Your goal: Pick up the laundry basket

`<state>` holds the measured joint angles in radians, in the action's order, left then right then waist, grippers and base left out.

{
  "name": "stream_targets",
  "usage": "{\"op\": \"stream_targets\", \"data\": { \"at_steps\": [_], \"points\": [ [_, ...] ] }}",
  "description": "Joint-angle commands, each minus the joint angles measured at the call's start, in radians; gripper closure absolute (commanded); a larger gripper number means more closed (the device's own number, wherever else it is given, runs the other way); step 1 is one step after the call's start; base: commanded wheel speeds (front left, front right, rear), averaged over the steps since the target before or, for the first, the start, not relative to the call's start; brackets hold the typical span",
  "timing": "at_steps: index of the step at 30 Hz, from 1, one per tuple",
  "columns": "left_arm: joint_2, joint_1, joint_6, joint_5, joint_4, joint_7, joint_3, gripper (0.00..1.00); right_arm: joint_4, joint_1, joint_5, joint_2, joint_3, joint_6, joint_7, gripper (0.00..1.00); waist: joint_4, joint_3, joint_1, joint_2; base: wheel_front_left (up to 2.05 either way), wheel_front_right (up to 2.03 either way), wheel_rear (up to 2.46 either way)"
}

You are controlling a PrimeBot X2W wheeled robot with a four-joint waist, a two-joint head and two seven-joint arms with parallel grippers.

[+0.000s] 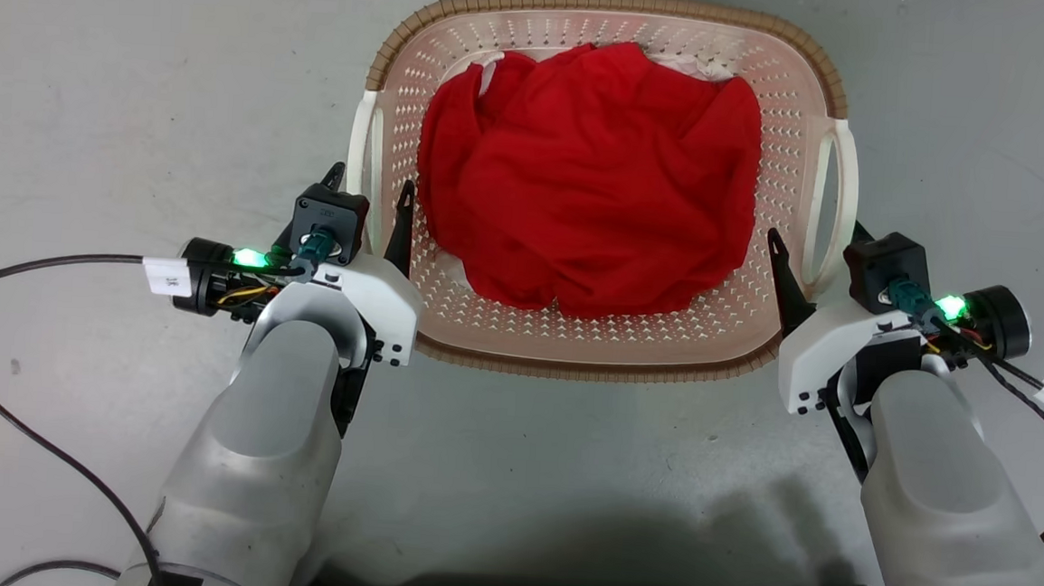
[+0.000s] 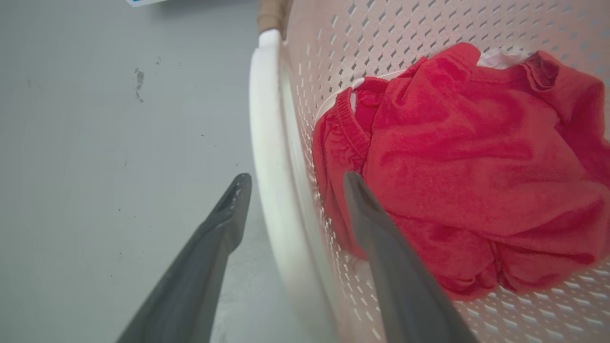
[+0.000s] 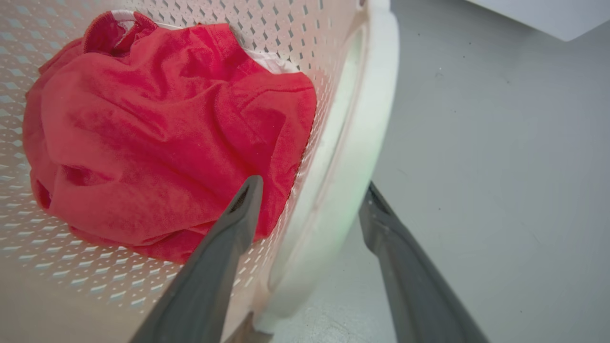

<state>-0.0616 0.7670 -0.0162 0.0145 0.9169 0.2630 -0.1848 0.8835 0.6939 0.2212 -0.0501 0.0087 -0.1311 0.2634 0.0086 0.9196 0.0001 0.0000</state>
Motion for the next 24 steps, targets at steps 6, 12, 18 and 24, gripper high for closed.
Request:
{"op": "stream_targets", "data": {
  "at_steps": [6, 12, 18, 24],
  "points": [
    [0.003, 0.031, 0.008, 0.011, 0.034, 0.003, -0.015, 0.00, 0.043, 0.043, -0.016, 0.000, -0.004, 0.001, 0.002, 0.75, 0.001, 0.012, -0.0001, 0.0000, 0.00, 0.00, 0.00],
    [0.000, 0.038, 0.009, 0.013, 0.043, 0.003, -0.025, 1.00, 0.080, 0.045, -0.019, -0.002, 0.009, 0.001, 0.002, 1.00, -0.001, -0.005, -0.0001, 0.0000, 0.00, 0.00, 0.00],
    [0.002, 0.017, 0.008, 0.019, 0.048, 0.003, -0.031, 1.00, 0.102, 0.035, -0.016, -0.004, 0.012, 0.000, 0.002, 1.00, 0.000, -0.049, -0.0001, 0.0000, 0.00, 0.00, 0.00],
    [0.003, -0.024, 0.011, 0.034, 0.063, 0.003, -0.032, 1.00, 0.150, 0.010, -0.024, -0.004, 0.022, 0.000, 0.002, 1.00, 0.000, -0.134, -0.0001, 0.0000, 0.00, 0.00, 0.00]
  ]
}}
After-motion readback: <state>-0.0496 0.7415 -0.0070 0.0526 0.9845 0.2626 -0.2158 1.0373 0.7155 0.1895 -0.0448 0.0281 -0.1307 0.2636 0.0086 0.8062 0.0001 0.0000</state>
